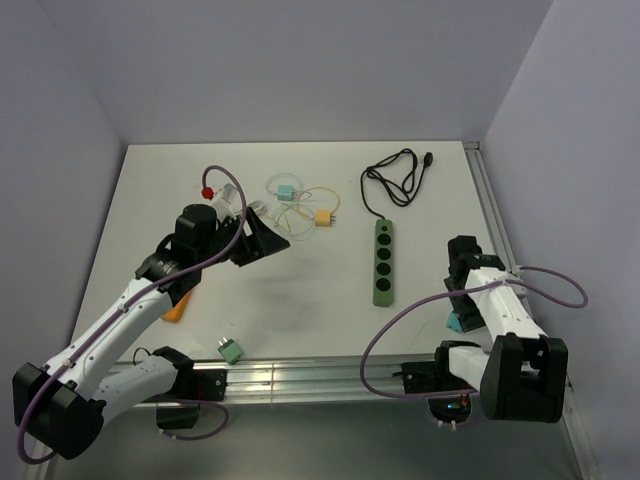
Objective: Insert the plug
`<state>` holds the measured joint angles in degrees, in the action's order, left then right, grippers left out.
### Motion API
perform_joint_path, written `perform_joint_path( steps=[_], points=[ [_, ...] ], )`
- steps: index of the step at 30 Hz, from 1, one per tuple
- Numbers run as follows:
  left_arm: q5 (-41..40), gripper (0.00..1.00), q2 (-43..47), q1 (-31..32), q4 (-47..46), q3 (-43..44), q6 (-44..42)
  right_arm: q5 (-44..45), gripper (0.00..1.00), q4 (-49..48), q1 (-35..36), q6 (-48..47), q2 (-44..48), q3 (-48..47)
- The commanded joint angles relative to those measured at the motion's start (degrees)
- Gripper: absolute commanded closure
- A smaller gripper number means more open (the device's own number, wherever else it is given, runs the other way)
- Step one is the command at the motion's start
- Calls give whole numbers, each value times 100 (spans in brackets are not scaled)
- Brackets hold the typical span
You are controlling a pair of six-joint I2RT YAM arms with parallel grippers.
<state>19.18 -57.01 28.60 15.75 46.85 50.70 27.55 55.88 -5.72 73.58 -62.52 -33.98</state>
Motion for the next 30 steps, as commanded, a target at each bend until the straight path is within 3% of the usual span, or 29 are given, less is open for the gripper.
perform_joint_path(
  steps=[1, 13, 16, 17, 21, 26, 30],
  points=[
    [174, 28, 120, 32, -142, 228, -104, 93, 4, -261, -79, 25, -111, 128],
    [-11, 26, 437, 32, 42, 290, -517, 93, 22, -464, -70, -98, -1025, -56],
    [-46, 26, 489, 32, 69, 255, -622, 75, 34, -499, -79, -116, -1122, -65],
    [-46, 26, 498, 32, 77, 254, -666, 40, 50, -568, -70, -159, -1148, -83],
    [-90, 26, 524, 32, 95, 246, -789, 92, 81, -543, -70, -326, -1245, -275],
    [94, 27, 542, 32, -1, 149, -851, 304, 100, -516, -70, -704, -1088, -758],
    [568, 29, 437, 67, -484, -132, -728, -597, 100, -1217, -44, -1895, -517, -848]
  ],
)
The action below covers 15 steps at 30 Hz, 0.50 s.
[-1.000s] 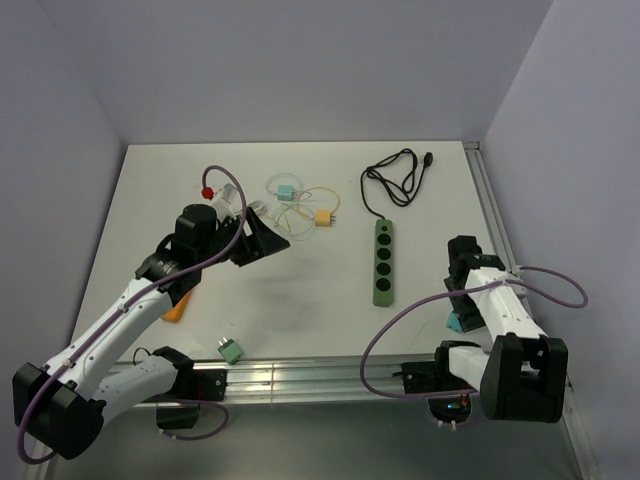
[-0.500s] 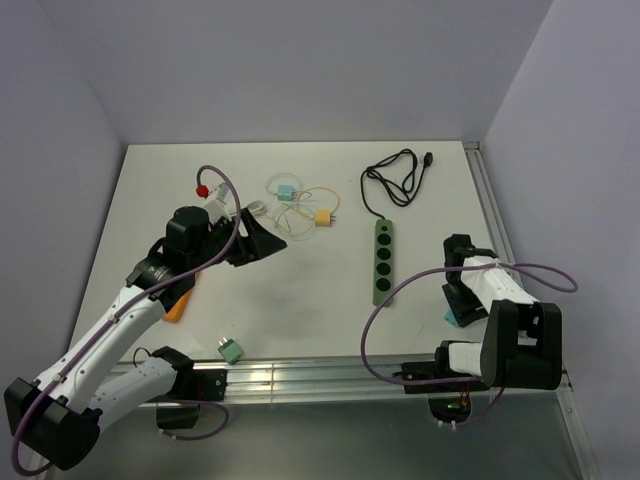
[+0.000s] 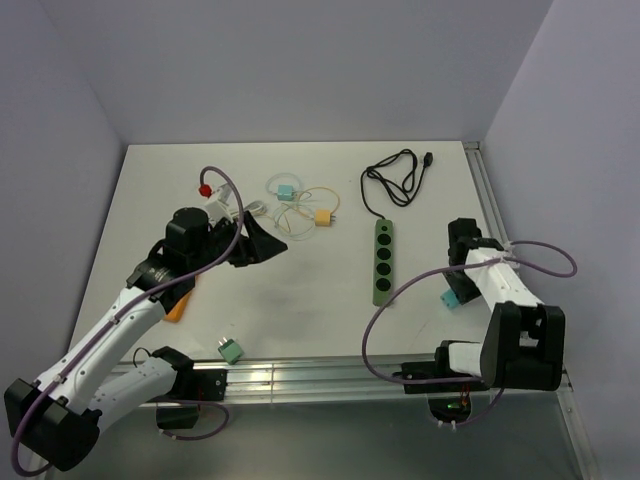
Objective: Insert the plug
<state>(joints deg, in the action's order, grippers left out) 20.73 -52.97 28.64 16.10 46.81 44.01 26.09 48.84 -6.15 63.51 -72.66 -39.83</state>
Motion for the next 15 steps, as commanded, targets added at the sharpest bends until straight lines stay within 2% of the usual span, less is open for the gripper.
perform_joint_path(
  steps=[1, 3, 4, 7, 11, 14, 15],
  points=[
    [458, 30, -20, 80, -703, -232, -7, -742, 100, -768, 26, -1180, 673, -227],
    [651, 32, -187, 220, -906, -303, 108, -1584, 100, -1646, 44, -2099, 1340, -8],
    [643, 33, -240, 299, -994, -321, 125, -2372, 100, -1911, 44, -2279, 1560, 80],
    [546, 33, -415, 694, -1459, -383, 222, -3824, 100, -2562, 79, -2676, 2203, 169],
    [397, 32, -722, 1194, -2179, -357, 371, -4331, 98, -2187, 447, -2791, 2073, -374],
    [11, 31, -1056, 1581, -2374, -260, 354, -4419, 98, -2369, 1148, -2353, 2115, -394],
    [-129, 31, -1136, 1670, -2453, -199, 337, -4350, 98, -2431, 1325, -1943, 2177, -376]
  ],
)
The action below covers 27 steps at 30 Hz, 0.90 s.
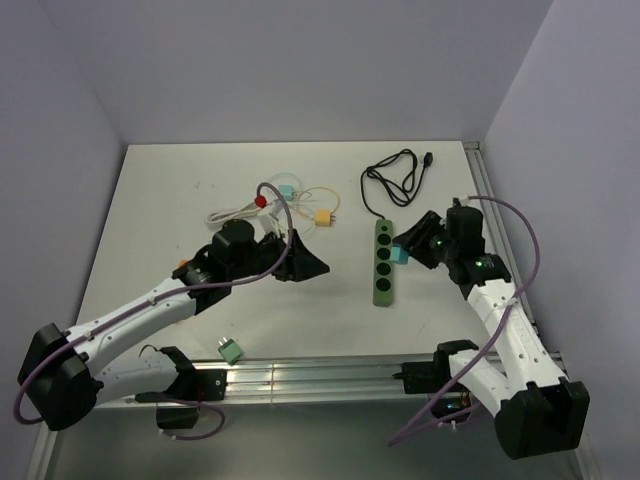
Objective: Insert the plug
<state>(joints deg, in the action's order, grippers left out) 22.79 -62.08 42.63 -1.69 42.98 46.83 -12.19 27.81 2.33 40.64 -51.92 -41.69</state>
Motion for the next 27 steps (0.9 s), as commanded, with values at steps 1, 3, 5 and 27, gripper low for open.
perform_joint_path(
  steps=[1, 3, 5, 27],
  points=[
    [-562, 30, -347, 350, -761, 202, 63, -470, 98, -503, 662, 574, 234, -94],
    [-906, 28, -427, 614, -1033, 167, 81, -241, 98, -680, 1146, 1417, 392, 46],
    [-1416, 27, -506, 860, -1210, 97, 72, 152, 99, -769, 1531, 2180, 656, 214],
    [-1637, 27, -1499, 1256, -1668, 694, 301, 2132, 98, -364, 3546, 3670, 631, -137]
  ],
)
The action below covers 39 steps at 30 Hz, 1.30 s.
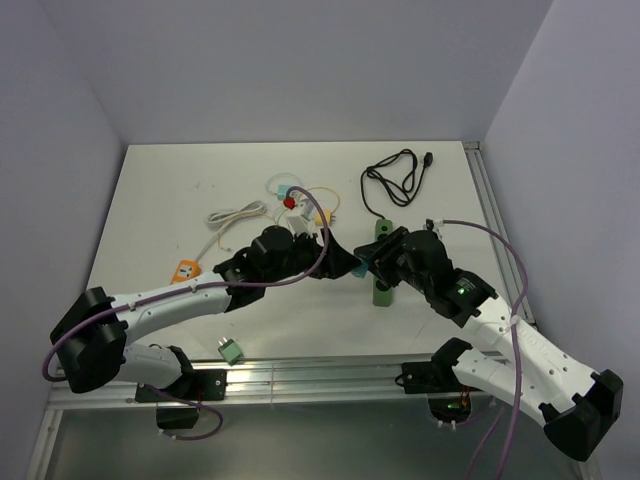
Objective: Insert the plug
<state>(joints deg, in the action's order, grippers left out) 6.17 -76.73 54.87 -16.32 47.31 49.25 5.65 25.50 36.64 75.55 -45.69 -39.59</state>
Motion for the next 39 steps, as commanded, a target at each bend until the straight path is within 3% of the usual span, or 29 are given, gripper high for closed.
perform_joint_path(
  steps=[1, 9, 10, 11, 13, 14, 15, 16, 18, 21, 23, 29, 31, 34, 39],
  points=[
    [7, 28, -53, 41, -170, 270, 67, 366, 98, -115, 150, 197, 8, -391],
    [33, 35, -255, 41, 14, 367, 155, 463, 98, -141, 440, 250, -1, -479],
    [59, 38, -298, 41, 75, 393, 163, 446, 97, -150, 458, 241, -19, -496],
    [85, 51, -316, 41, 102, 437, 155, 411, 96, -168, 466, 137, -36, -514],
    [120, 67, -308, 41, 129, 455, 120, 279, 88, -229, 475, -161, -45, -558],
    [121, 85, -308, 41, 181, 463, 102, 218, 82, -273, 475, -320, -36, -567],
    [95, 94, -290, 32, 251, 490, 32, 174, 53, -334, 475, -478, -28, -567],
    [77, 100, -255, 32, 330, 507, 5, 130, 43, -265, 475, -775, -1, -637],
    [16, 100, -176, 32, 375, 437, -47, 199, 26, -98, 475, -1041, 77, -820],
    [85, 100, 52, -20, 287, 183, 5, 446, 24, 245, 440, -1559, 218, -1041],
    [226, 100, 254, -152, 199, -36, 40, 533, 15, 499, 397, -1875, 359, -1173],
    [1385, 100, 869, -793, -608, -705, 637, -343, 18, 440, 247, -3308, 596, -1315],
    [1832, 100, 1054, -987, -1371, -985, 1085, -1361, 21, 27, 177, -3572, 553, -1121],
    [2238, 100, 1107, -1084, -2730, -1276, 1814, -2330, 29, -632, 141, -3372, 351, -875],
    [2450, 100, 914, -1084, -3974, -1453, 2790, -2911, 42, -2176, 141, -2670, 377, -243]
  ],
)
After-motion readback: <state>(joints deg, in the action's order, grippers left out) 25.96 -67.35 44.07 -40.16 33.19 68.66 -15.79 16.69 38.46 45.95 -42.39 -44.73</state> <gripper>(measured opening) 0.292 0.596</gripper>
